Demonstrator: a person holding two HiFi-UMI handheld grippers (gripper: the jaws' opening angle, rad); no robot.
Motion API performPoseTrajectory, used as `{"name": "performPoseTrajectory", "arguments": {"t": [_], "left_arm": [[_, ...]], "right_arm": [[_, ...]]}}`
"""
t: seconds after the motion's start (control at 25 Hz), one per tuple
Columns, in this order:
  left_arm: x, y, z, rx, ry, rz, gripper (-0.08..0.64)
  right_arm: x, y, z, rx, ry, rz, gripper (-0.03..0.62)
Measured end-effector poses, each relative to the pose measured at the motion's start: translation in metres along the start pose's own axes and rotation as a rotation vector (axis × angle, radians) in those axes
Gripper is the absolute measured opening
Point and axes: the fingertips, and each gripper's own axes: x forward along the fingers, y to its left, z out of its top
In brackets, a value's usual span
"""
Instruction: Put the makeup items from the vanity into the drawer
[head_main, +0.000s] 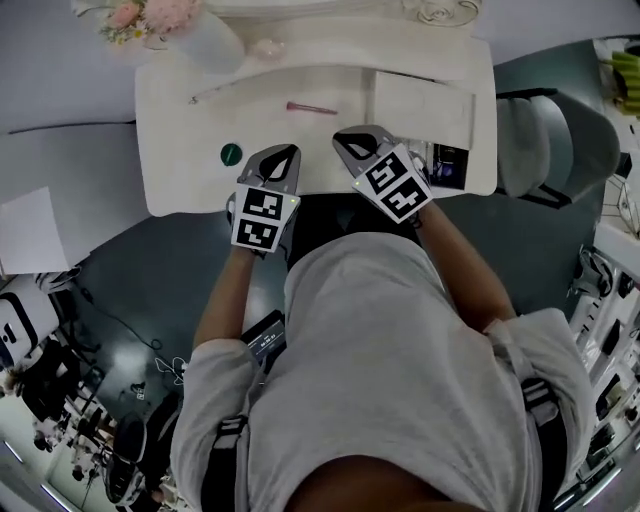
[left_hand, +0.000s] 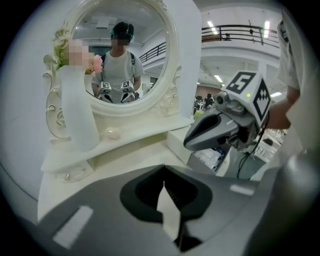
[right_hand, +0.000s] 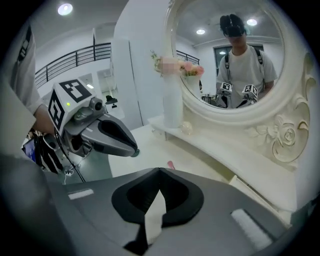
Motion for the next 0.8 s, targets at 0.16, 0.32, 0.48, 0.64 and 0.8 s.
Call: {"name": "performPoseTrajectory", "arguments": {"t": [0.16,0.32,0.48,0.64,0.8], "left_arm": [[0.008,0.012,-0.011,0.063,0.016,-0.066,0.003],[0.013,0.018,-0.021,0.116,0.028,-0.137,0.002],[0.014,0.027,-0.029,0.101,0.031,-0.193,0.002],[0.018,0.035,-0.034,0.085,0.037,-0.224,0.003],[0.017,0.041,-0.037,0.075,0.028,-0.234,0.002]], "right_arm": [[0.028,-0.005,0.001,-0.069,0.085,-0.063,0.000],[0.057,-0.008,0.005,-0.105,0.147,-0.094,0.000],[0.082,-0.010,0.010,-0.132,0.199,-0.086,0.000],[0.106,-0.017,0.002,-0.202,0.300,-0.062,0.002],[0.121,-0.023,-0.006,-0.209,0.355,-0.050,0.045]]}}
